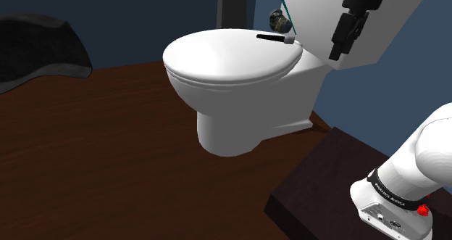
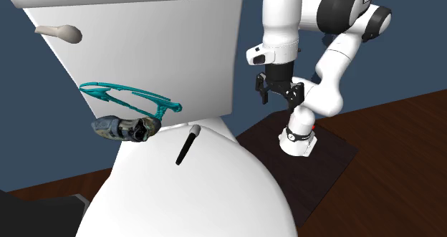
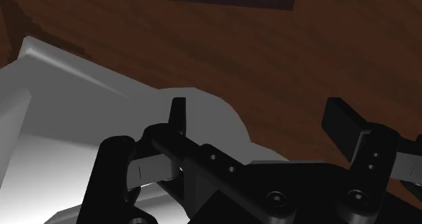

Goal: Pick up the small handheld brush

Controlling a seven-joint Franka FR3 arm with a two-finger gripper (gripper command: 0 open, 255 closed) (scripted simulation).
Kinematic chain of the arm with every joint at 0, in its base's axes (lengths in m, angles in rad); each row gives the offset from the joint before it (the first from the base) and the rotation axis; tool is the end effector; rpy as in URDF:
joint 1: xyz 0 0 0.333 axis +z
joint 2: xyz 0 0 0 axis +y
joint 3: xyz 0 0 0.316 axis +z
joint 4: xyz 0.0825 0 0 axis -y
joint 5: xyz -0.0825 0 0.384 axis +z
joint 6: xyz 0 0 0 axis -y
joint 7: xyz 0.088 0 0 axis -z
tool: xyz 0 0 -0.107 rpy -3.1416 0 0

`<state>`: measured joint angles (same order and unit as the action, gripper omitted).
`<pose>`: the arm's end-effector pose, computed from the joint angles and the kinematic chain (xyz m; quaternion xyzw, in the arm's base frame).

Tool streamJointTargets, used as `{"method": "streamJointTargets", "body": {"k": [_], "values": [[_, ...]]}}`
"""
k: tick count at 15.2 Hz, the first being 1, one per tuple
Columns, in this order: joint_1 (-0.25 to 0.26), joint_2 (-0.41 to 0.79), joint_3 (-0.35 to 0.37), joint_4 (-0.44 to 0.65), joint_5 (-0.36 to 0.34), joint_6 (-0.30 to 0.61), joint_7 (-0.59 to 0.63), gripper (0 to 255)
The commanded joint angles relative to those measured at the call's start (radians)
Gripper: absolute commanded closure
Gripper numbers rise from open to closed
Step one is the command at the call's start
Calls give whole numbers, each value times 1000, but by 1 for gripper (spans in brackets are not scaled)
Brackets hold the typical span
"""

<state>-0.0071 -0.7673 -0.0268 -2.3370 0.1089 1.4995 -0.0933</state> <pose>0.3043 -0.0005 0.5885 -0.9967 -0.0356 0.0312 0.0656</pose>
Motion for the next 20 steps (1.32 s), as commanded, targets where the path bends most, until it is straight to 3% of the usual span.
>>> {"method": "streamJointTargets", "body": {"k": [1, 10, 20], "values": [[0, 0, 0, 0, 0, 0, 0, 0], [34, 316, -109, 210, -83, 117, -288, 0], [59, 697, -176, 577, -77, 153, -584, 0]]}}
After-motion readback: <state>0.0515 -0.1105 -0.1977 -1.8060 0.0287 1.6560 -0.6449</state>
